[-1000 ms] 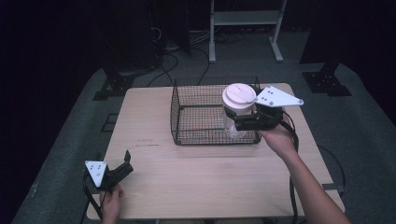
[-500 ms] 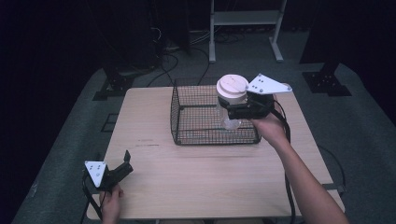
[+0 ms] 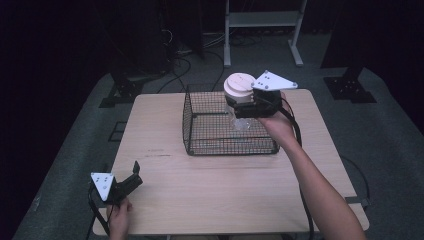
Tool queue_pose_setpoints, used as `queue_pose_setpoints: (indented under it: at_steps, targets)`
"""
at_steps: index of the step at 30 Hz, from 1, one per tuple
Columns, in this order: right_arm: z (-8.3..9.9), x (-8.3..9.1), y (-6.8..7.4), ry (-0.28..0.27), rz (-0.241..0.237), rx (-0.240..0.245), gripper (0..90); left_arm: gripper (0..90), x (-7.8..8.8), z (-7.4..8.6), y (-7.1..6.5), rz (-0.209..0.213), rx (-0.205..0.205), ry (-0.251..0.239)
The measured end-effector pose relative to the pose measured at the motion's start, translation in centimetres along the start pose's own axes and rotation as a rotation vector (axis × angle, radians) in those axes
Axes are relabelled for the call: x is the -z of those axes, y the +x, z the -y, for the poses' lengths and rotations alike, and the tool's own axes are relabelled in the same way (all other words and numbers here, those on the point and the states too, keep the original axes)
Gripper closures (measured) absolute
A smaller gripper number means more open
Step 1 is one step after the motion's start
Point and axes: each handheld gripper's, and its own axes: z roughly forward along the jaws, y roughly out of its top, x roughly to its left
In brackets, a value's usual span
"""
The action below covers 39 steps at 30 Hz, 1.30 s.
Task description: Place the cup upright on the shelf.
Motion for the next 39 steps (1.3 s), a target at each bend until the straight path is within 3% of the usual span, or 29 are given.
queue_pose_setpoints:
  at_steps: [19,39]
  targets:
    - [2.0,-5.2,-0.4,0.043,0.015,-0.021,4.4,0.0,0.1,0.0,0.1,0.018,0.004,-0.005]
    - [5.1,-8.6,-0.8,0.083,0.016,-0.045,4.4,0.0,0.1,0.0,0.0,0.02,0.001,-0.012]
